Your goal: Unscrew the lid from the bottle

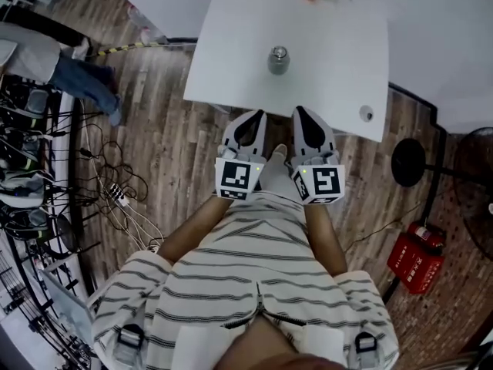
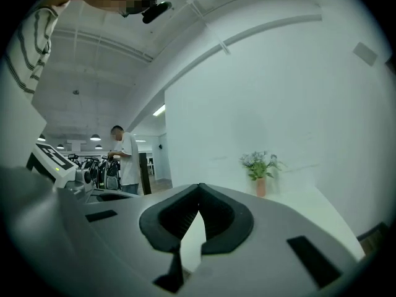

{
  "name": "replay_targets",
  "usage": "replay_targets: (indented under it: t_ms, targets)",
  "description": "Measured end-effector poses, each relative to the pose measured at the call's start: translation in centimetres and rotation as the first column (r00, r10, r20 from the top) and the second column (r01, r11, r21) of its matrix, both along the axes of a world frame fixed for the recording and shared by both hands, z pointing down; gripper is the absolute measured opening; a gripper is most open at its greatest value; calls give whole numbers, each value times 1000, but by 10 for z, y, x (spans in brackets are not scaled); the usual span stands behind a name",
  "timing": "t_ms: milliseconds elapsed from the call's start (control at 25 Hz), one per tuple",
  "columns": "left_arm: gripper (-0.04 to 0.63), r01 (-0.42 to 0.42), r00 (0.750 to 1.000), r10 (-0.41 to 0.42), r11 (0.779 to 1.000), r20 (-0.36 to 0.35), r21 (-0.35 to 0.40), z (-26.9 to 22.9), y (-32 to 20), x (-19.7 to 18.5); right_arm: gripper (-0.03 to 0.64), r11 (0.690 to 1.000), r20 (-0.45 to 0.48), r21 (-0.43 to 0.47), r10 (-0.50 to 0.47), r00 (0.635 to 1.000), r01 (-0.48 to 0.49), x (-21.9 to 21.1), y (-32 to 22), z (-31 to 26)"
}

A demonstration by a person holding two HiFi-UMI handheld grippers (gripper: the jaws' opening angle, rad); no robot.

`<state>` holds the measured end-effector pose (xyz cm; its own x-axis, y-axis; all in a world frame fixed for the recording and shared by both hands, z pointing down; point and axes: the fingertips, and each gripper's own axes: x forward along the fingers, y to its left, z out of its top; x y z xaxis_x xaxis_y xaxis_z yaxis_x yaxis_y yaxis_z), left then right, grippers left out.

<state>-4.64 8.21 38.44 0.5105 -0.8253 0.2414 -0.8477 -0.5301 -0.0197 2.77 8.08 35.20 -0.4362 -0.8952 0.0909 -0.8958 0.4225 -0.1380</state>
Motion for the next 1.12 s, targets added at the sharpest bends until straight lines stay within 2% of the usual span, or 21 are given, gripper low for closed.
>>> replay_targets:
  t_ms: [240, 520, 720, 880, 960, 1000, 1120]
  targets:
    - [0, 59, 998, -59, 998, 10, -21, 17, -58, 11, 11, 998, -9, -44, -47, 999, 47, 13, -59, 18]
    - [0, 89, 996, -87, 993, 38, -72, 39, -98, 15, 11, 994, -13, -95, -64, 998, 63, 20, -102, 37]
    - [0, 74, 997, -73, 992, 19, -103, 54, -122, 13, 9, 989, -34, -134, -70, 997, 65, 14, -125, 57]
    - [2, 36, 999, -31, 990, 38, -134, 75, -140, 15, 9, 984, -52, -168, -66, 996, 56, 9, -143, 76]
    - [21, 12, 999, -5, 987, 47, -158, 88, -145, 16, 56, 979, -61, -192, -82, 995, 69, 3, -149, 86]
    - [55, 2, 999, 7, 985, 51, -172, 94, -148, 17, 87, 976, -67, -203, -90, 994, 75, 0, -152, 91]
    - [108, -19, 998, 32, 979, 62, -202, 109, -154, 18, 120, 971, -79, -227, -101, 992, 81, -5, -160, 103]
